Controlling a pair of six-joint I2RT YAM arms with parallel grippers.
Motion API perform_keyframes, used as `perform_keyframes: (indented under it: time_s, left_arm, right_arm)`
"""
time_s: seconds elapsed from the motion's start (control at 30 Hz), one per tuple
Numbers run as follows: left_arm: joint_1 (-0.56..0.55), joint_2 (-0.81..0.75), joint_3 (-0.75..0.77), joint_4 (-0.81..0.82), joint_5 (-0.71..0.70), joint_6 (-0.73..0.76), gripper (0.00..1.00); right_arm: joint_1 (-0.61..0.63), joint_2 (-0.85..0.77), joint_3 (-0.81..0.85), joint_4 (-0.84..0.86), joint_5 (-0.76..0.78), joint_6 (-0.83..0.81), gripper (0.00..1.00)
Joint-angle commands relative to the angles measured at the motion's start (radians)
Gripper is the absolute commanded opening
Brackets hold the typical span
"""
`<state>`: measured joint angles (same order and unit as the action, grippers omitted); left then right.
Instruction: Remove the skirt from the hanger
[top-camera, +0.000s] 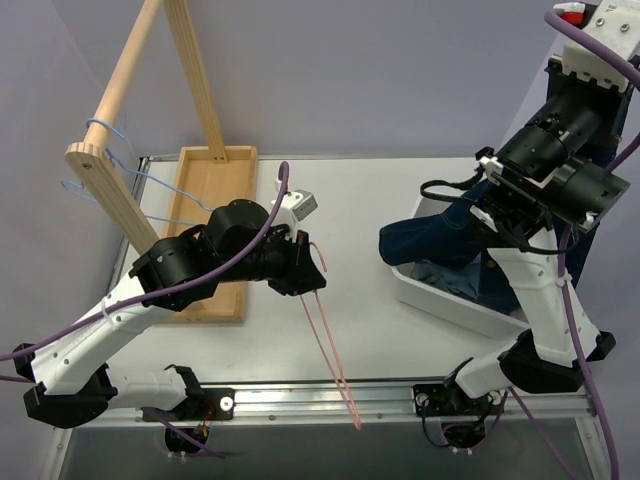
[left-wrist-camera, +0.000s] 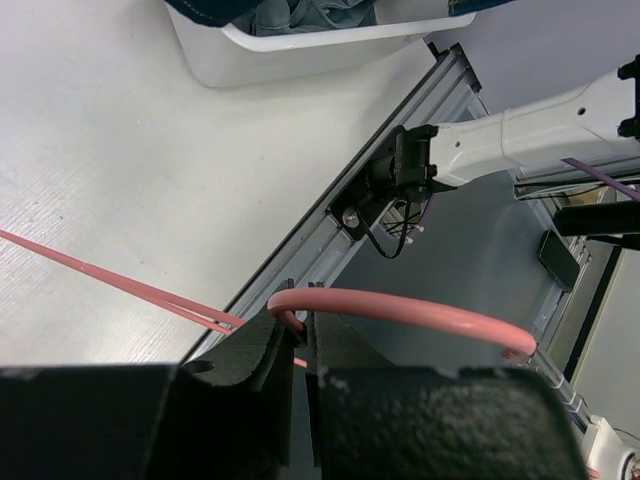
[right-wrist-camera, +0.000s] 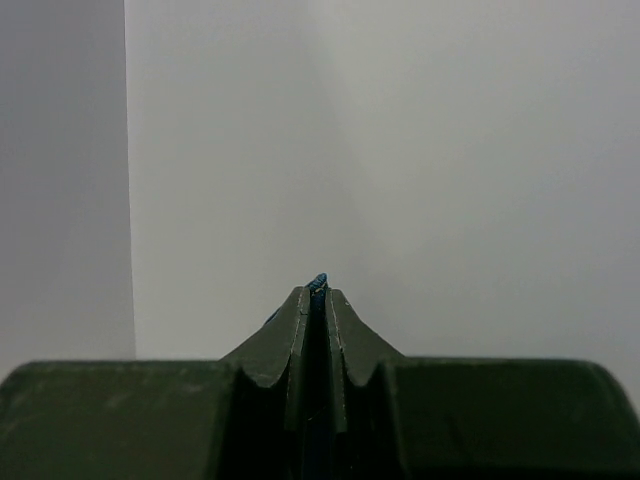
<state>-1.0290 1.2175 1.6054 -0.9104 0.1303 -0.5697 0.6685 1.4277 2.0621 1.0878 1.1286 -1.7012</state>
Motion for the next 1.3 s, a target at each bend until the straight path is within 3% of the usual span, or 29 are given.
perform_keyframes:
  time_s: [0.0, 0.27, 0.5, 0.6, 0.83, 0.87, 0.9, 0.93, 0.97, 1.0, 1.03, 1.1, 1.2, 1.27]
  left_arm:
    - [-0.008, -0.036, 0.027, -0.018, -0.032, -0.012, 0.02]
    - [-0.008, -0.024, 0.028, -0.019, -0.014, -0.007, 0.02]
    - [-0.008, -0.042, 0.013, -0.021, -0.008, 0.008, 0.02]
    - [-0.008, -0.059, -0.001, -0.013, 0.008, 0.007, 0.02]
    - [-0.008, -0.115, -0.048, 0.011, 0.035, -0.012, 0.02]
    - [-0.008, -0.116, -0.045, 0.011, 0.040, -0.012, 0.02]
    - [-0.008, -0.124, -0.047, 0.013, 0.038, -0.013, 0.02]
    - [-0.008, -0.128, -0.048, 0.021, 0.037, -0.015, 0.02]
    - [-0.008, -0.133, -0.051, 0.025, 0.034, -0.016, 0.02]
    - [-0.008, -0.138, -0.055, 0.028, 0.032, -0.021, 0.02]
    - [-0.008, -0.138, -0.058, 0.036, 0.034, -0.022, 0.02]
    - [-0.008, -0.142, -0.071, 0.045, 0.037, -0.033, 0.02]
    - [-0.009, -0.151, -0.088, 0.064, 0.042, -0.050, 0.02]
    - [-0.009, -0.157, -0.102, 0.070, 0.035, -0.055, 0.02]
  right_arm:
    - [-0.018, 0.013, 0.069, 0.075, -0.144, 0.008, 0.00]
    - [-0.162, 0.025, 0.041, 0.078, -0.087, 0.081, 0.00]
    - [-0.318, -0.082, -0.157, 0.054, 0.057, 0.188, 0.00]
    - [-0.346, -0.148, -0.276, -0.020, 0.135, 0.279, 0.00]
    - [-0.356, -0.288, -0.519, -0.012, 0.324, 0.369, 0.00]
    - [-0.354, -0.320, -0.537, -0.066, 0.345, 0.430, 0.00]
    - [-0.351, -0.335, -0.536, -0.314, 0.346, 0.528, 0.00]
    - [-0.345, -0.361, -0.524, -0.483, 0.335, 0.822, 0.00]
    - [-0.345, -0.369, -0.467, -0.681, 0.311, 1.000, 0.00]
    - [-0.345, -0.371, -0.439, -0.996, 0.212, 1.158, 0.00]
    - [-0.346, -0.372, -0.427, -1.063, 0.164, 1.316, 0.00]
    - [-0.345, -0.359, -0.430, -1.132, 0.107, 1.351, 0.00]
    - [-0.343, -0.261, -0.293, -1.308, 0.047, 1.477, 0.00]
    - [-0.343, -0.196, -0.231, -1.338, -0.024, 1.500, 0.00]
